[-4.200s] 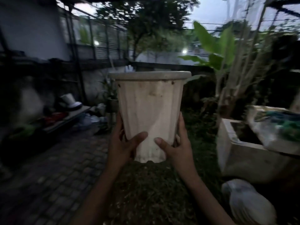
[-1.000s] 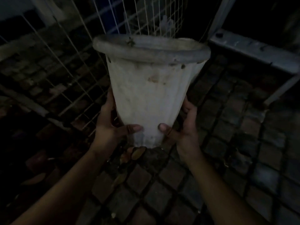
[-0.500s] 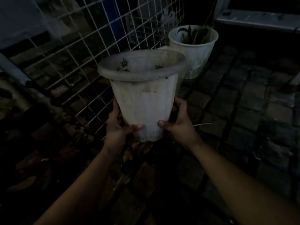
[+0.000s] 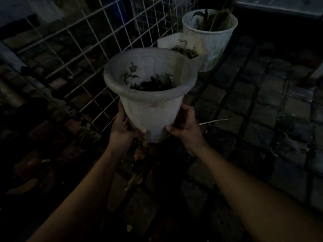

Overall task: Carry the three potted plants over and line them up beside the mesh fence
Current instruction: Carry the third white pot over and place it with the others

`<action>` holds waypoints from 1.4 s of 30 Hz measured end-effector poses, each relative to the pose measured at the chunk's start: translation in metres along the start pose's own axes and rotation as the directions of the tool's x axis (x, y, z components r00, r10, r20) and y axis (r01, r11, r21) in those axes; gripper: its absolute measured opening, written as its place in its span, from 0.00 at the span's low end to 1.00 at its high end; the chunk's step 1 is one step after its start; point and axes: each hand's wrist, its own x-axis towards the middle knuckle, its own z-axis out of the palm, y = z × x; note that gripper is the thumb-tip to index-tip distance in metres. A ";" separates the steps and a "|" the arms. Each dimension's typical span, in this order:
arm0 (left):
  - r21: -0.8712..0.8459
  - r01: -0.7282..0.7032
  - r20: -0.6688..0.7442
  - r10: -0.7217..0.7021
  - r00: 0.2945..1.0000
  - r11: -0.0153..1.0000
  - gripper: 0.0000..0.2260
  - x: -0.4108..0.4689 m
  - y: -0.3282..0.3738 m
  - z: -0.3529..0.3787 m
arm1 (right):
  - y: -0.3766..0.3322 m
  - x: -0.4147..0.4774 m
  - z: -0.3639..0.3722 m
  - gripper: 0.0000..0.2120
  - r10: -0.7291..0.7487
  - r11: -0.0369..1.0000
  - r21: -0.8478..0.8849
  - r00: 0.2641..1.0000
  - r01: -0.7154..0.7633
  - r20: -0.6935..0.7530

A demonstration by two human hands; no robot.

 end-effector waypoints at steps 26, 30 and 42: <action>0.613 -0.274 -0.321 0.551 0.770 0.741 0.12 -0.003 0.089 0.020 | -0.096 0.051 -0.021 0.09 -0.549 0.765 -0.337 0.829 0.549 0.107; 0.578 -0.275 -0.403 0.562 0.722 0.768 0.14 0.004 0.089 0.021 | -0.090 0.062 -0.022 0.16 -0.590 0.636 -0.415 0.756 0.651 0.283; 0.538 -0.330 -0.433 0.590 0.682 0.776 0.14 0.007 0.085 0.019 | -0.089 0.057 -0.020 0.25 -0.597 0.640 -0.411 0.757 0.649 0.264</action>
